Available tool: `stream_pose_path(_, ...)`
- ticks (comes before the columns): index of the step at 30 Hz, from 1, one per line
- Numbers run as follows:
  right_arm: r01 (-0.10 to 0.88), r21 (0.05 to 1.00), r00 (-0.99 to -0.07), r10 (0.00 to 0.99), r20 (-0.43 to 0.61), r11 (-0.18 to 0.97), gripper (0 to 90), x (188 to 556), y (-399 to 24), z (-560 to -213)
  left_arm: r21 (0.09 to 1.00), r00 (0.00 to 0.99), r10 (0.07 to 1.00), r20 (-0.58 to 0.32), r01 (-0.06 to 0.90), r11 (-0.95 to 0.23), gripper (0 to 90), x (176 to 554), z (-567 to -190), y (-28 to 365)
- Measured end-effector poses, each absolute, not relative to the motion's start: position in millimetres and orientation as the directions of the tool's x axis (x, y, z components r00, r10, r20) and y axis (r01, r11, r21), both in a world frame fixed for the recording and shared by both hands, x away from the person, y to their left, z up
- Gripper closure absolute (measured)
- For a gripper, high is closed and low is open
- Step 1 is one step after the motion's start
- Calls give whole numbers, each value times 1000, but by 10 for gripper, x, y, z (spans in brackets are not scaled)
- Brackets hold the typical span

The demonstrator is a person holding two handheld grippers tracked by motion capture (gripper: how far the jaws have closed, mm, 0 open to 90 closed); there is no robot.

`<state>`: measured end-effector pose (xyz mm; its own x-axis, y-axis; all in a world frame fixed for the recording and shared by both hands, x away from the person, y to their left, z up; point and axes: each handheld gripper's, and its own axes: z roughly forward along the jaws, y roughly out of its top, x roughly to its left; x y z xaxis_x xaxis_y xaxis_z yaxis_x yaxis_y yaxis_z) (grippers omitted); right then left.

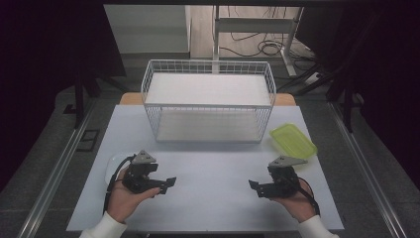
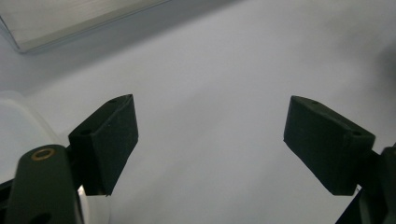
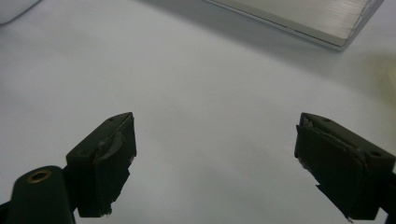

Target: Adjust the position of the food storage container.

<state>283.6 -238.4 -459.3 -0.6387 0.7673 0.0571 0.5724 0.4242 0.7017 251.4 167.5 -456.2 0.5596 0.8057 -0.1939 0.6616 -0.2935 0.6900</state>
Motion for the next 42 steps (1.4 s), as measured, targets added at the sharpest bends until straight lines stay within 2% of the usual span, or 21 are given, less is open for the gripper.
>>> stream_pose_path(10, 591, 666, -657, 750, 70, 456, 184, 2815, -2335, -4634, 696, 566, 802, -191, 654, -296, 178, 2509, -4537, 1697)
stream_pose_path(23, 637, 605, -652, 752, 92, 478, 332, 2990, -2429, -4555, 685, 583, 787, -200, 658, -313, 167, 2580, -4539, 1636)
stream_pose_path(27, 642, 593, -648, 757, 82, 486, 358, 3095, -2488, -4442, 688, 581, 788, -203, 657, -308, 167, 2573, -4530, 1637)
stream_pose_path(28, 656, 595, -634, 767, 100, 465, 407, 3204, -2555, -4355, 689, 580, 789, -201, 656, -307, 166, 2565, -4529, 1637)
stream_pose_path(32, 672, 582, -623, 774, 111, 458, 465, 3373, -2665, -4244, 689, 584, 787, -199, 654, -312, 163, 2541, -4529, 1637)
stream_pose_path(42, 701, 558, -599, 791, 123, 445, 507, 3720, -2878, -4025, 683, 574, 790, -214, 666, -299, 163, 2512, -4550, 1667)
